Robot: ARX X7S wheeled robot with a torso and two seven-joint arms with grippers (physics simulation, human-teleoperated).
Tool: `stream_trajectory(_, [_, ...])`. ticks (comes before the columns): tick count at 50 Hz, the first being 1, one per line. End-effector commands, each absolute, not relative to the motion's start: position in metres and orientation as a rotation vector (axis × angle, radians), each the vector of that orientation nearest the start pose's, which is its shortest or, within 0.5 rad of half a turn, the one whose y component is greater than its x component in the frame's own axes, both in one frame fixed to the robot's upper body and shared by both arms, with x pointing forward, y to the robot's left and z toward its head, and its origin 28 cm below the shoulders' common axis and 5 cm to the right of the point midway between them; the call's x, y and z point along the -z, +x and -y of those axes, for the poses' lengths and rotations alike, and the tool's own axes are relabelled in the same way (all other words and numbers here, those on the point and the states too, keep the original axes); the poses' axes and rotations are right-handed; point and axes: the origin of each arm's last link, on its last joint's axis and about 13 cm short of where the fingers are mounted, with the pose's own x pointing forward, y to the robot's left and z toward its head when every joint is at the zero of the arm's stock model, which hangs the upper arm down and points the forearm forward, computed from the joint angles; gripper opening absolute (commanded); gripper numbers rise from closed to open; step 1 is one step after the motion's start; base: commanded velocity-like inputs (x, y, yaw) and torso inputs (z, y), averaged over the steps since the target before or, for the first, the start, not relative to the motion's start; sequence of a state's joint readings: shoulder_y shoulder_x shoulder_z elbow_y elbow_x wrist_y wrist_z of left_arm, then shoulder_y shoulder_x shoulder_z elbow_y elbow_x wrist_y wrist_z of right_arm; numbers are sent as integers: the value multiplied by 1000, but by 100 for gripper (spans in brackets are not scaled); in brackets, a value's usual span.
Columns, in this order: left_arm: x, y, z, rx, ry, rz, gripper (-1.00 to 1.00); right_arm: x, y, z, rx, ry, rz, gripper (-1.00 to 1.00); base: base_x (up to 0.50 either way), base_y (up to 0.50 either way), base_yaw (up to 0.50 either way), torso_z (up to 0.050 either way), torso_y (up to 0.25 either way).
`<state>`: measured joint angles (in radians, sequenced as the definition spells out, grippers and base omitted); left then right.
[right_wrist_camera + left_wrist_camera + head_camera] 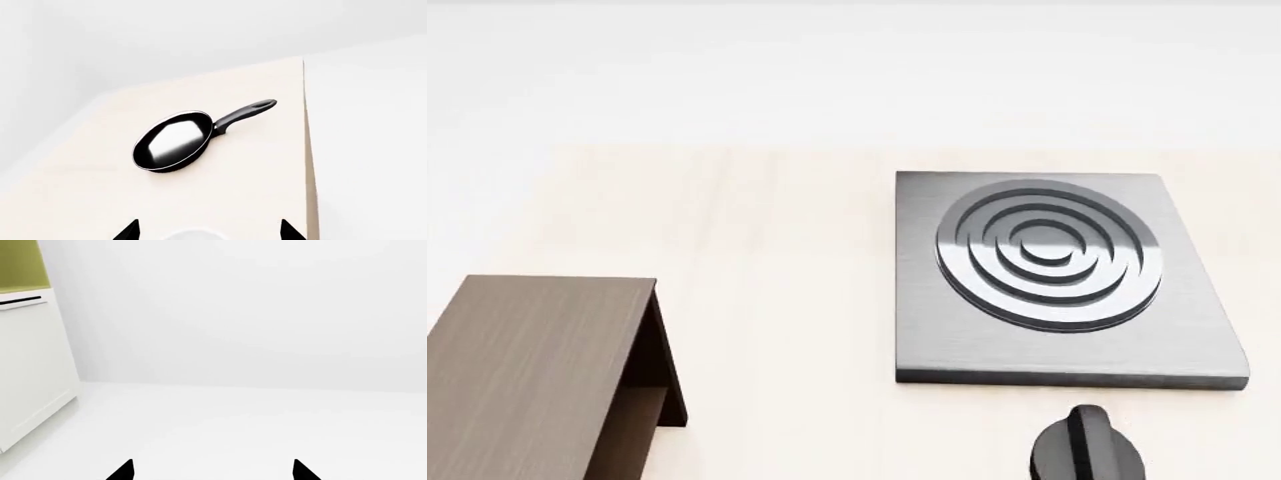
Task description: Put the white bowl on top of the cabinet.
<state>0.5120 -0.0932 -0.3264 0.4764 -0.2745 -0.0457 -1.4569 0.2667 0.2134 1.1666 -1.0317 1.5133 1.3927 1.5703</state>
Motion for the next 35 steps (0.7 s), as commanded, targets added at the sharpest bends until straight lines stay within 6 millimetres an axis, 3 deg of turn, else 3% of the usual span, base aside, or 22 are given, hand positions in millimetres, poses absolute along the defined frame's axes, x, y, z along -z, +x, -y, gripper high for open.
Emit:
stream_trajectory(1, [-43, 91, -280, -1698, -11, -60, 100, -198, 136, 163, 1135, 381, -78, 100, 0, 0, 0, 0, 0])
stream_trajectory(23, [-42, 92, -280, -1695, -10, -63, 100, -197, 133, 165, 1133, 396, -76, 100, 0, 0, 0, 0, 0])
stream_trajectory(35, [-42, 92, -280, -1694, -9, -62, 100, -196, 146, 164, 1112, 367, -127, 100, 0, 0, 0, 0, 0])
